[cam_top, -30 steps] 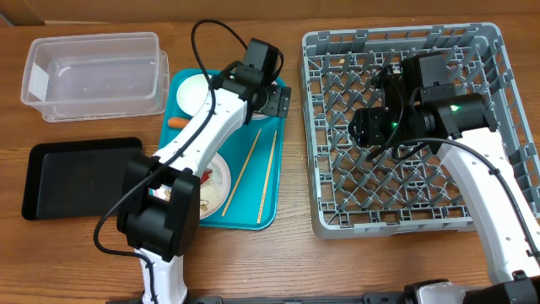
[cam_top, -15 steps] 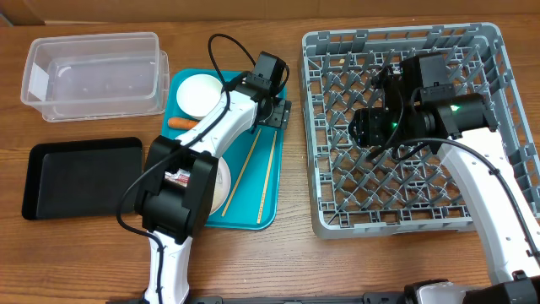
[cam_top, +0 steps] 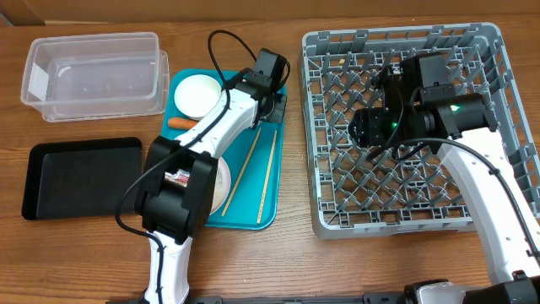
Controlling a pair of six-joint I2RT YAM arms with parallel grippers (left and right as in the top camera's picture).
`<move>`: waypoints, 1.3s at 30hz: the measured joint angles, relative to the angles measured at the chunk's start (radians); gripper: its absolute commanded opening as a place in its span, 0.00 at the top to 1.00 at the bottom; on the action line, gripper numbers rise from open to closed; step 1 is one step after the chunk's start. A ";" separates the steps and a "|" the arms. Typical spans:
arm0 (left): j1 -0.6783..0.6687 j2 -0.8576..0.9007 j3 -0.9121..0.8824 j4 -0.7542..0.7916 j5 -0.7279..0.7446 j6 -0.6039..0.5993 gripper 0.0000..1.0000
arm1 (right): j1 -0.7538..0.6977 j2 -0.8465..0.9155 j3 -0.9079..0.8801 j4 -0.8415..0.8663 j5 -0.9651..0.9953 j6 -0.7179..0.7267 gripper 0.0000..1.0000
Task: Sort waste into correct bins and load items into the dishwasher
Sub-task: 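Reach the left gripper to the pink bowl and grasp its rim, then lift the pink bowl over the rack and set it down in the center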
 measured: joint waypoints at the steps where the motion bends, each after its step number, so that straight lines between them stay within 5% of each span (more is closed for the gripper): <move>1: 0.000 0.000 0.010 0.001 0.000 0.000 0.96 | 0.000 0.000 0.000 0.000 0.000 0.000 0.32; 10: 0.000 0.000 0.099 -0.118 0.003 -0.002 0.96 | 0.000 0.000 0.000 0.001 0.029 0.007 0.32; 22: 0.000 0.000 0.536 -0.454 0.143 0.026 0.96 | -0.171 0.000 0.000 0.018 0.143 0.147 0.31; 31: -0.005 0.001 0.589 -0.185 0.575 0.059 0.96 | -0.453 -0.016 0.000 -0.045 0.146 0.184 0.28; 39: -0.086 0.001 0.592 0.169 0.657 0.013 0.96 | -0.553 -0.062 0.000 -0.095 0.140 0.181 0.28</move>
